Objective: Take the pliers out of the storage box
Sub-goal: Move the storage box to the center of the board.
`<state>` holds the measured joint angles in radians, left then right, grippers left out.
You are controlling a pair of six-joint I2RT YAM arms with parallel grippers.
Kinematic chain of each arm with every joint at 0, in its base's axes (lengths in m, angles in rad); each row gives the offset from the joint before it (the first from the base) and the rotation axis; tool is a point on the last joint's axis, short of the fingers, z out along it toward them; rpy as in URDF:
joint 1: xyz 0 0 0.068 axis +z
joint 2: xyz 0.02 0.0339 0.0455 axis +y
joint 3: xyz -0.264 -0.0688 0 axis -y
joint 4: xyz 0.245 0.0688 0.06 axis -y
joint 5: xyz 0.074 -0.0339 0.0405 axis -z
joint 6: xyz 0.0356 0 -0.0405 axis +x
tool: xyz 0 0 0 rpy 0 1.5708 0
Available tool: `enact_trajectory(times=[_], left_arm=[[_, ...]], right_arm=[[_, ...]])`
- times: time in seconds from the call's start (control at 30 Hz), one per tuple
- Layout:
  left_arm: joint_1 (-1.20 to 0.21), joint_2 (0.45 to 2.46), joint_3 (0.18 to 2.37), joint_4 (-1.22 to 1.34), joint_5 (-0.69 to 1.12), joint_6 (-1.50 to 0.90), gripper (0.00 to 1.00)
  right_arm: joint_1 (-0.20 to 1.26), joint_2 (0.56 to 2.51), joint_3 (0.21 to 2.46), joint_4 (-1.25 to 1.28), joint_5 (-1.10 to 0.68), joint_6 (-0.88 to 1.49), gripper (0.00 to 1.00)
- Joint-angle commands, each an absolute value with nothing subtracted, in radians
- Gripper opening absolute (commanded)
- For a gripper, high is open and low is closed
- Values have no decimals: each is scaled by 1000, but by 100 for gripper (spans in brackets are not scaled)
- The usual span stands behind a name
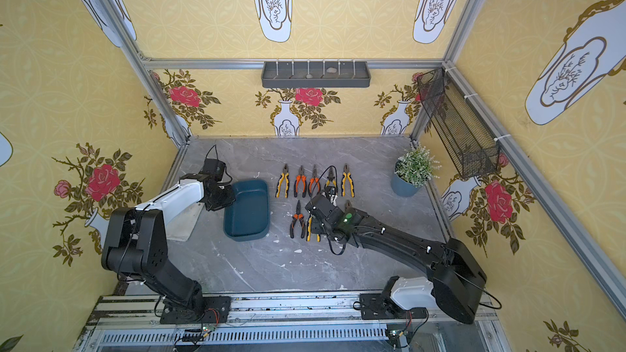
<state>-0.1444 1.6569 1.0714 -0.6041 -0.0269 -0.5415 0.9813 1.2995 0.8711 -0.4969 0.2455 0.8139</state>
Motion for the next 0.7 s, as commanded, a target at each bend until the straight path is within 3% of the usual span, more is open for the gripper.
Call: enact_trajectory(times=[0.0,0.67], left_arm=[[-146,1673,1080,-615,-36,-528,24],[-172,1691,1116,-611,-32,-538,24]], right_arm=[[983,1290,867,-501,262,816,52],[982,1301,871,-495,262,819,52]])
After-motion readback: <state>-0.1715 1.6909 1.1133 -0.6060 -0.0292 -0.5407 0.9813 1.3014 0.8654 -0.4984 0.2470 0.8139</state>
